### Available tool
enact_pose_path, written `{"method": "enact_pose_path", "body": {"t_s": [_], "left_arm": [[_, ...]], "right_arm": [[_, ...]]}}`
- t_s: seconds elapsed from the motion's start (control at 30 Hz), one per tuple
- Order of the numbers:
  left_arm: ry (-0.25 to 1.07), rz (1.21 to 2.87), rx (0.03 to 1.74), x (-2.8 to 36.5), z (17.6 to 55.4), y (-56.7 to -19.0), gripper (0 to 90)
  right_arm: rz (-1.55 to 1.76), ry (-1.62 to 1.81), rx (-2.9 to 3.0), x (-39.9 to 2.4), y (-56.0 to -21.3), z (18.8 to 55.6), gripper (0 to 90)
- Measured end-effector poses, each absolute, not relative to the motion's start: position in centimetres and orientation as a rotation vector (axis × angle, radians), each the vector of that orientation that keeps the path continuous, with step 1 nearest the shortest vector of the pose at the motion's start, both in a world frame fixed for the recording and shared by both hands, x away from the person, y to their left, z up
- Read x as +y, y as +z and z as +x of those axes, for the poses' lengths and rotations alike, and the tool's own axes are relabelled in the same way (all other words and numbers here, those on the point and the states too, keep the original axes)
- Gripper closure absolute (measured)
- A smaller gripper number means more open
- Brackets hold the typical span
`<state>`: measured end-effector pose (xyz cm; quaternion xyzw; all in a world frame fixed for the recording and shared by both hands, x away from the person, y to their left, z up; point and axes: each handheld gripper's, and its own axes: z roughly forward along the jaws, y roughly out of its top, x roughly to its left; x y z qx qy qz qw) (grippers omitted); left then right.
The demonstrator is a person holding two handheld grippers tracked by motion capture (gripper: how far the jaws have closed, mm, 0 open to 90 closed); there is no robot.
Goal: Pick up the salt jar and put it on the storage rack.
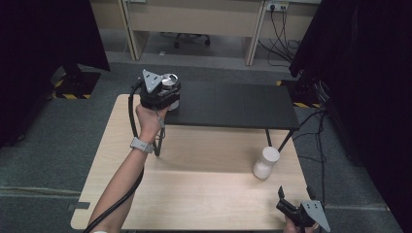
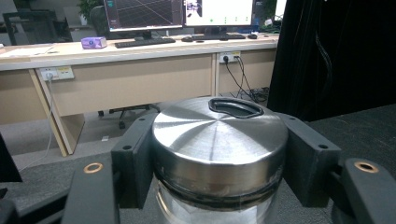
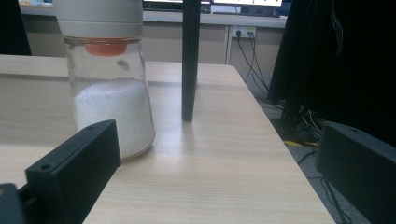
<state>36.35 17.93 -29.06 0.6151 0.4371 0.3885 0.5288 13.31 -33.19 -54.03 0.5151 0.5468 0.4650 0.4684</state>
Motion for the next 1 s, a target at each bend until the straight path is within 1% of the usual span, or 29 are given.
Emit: {"method": "enact_pose_path", "body": {"t_s": [0.27,0.3,0.47,0.57,0.6,1.0], "left_arm": [[0.929,1.481,1.037,18.1,36.4,-29.1,32.6],[0.927,1.488,1.034,18.0,36.4,-29.0,30.5],[0.922,1.492,1.019,17.7,36.1,-28.9,13.4],[0.946,1.498,1.010,17.3,35.8,-28.9,1.6],[0.946,1.499,1.005,17.4,35.6,-29.0,0.0],[0.934,1.414,1.030,19.1,32.6,-30.2,0.0]], "right_arm": [[1.262,1.143,1.341,-33.2,-54.1,13.3,0.2],[1.262,1.144,1.340,-33.2,-54.1,13.3,0.2],[1.262,1.145,1.342,-33.3,-54.1,13.3,0.2],[1.262,1.147,1.343,-33.3,-54.1,13.3,0.2],[1.262,1.146,1.344,-33.3,-54.0,13.3,0.2],[1.260,1.148,1.350,-33.4,-54.0,13.3,0.2]]}}
